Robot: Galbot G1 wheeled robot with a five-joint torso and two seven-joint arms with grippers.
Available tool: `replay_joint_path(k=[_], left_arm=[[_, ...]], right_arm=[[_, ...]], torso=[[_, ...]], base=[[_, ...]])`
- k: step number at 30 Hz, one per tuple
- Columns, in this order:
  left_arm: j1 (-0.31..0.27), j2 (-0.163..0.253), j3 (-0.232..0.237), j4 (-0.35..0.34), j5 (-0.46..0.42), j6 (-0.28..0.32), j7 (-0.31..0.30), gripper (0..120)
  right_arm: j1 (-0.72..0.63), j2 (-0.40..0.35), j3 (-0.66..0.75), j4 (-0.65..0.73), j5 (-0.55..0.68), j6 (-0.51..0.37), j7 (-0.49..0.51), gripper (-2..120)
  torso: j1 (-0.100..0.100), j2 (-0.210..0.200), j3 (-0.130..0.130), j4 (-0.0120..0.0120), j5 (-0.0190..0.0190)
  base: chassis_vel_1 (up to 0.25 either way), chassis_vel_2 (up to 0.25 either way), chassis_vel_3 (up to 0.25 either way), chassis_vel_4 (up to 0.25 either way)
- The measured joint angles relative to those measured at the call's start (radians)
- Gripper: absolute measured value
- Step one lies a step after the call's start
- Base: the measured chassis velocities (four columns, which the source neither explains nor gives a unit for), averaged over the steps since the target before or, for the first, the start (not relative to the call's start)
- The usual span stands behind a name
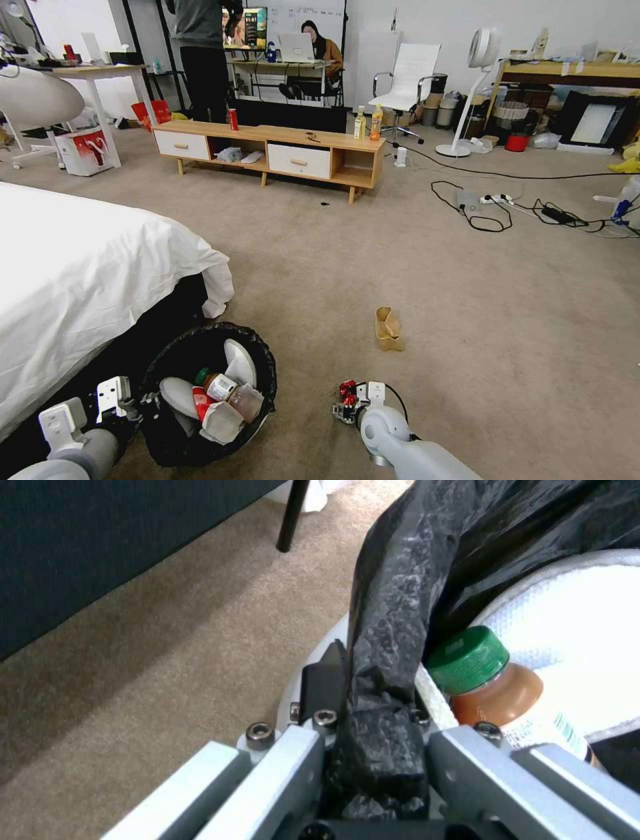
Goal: Pick up the trash bin and place the garbage on the floor into it.
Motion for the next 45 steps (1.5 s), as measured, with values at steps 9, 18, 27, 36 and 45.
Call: replay_joint_path(k=[9,18,27,36,45], left_arm=[[0.002,-0.003,0.001,-0.002,0.001,0.0,0.002,1],[-0.001,-0.009,0.005,0.001,0.003,0.0,0.004,1],[-0.003,-0.014,0.008,0.006,0.006,0.0,0.005,1],[-0.005,-0.013,0.009,0.007,0.006,0.0,0.006,1],[-0.012,-0.008,0.012,0.003,0.003,0.0,0.0,1]], right_arm=[[0.02,0.038,-0.02,-0.079,-0.042,0.02,-0.03,71],[0.017,0.046,-0.023,-0.109,-0.064,0.027,-0.039,41],[0.001,0.039,-0.019,-0.104,-0.075,0.031,-0.04,41],[-0.023,-0.005,-0.024,-0.042,-0.071,0.035,-0.032,41],[-0.068,-0.243,0.041,0.364,-0.05,0.046,0.02,41]], torso=[[0.0,0.0,0.0,0.0,0.0001],[0.0,0.0,0.0,0.0001,0.0],[0.0,0.0,0.0,0.0002,0.0001],[0.0,0.0,0.0,-0.0003,0.0002],[0.0,0.0,0.0,-0.0006,0.0002]], base=[[0.0,0.0,0.0,0.0],[0.0,0.0,0.0,0.0],[0.0,0.0,0.0,0.0],[0.0,0.0,0.0,0.0],[0.0,0.0,0.0,0.0]])
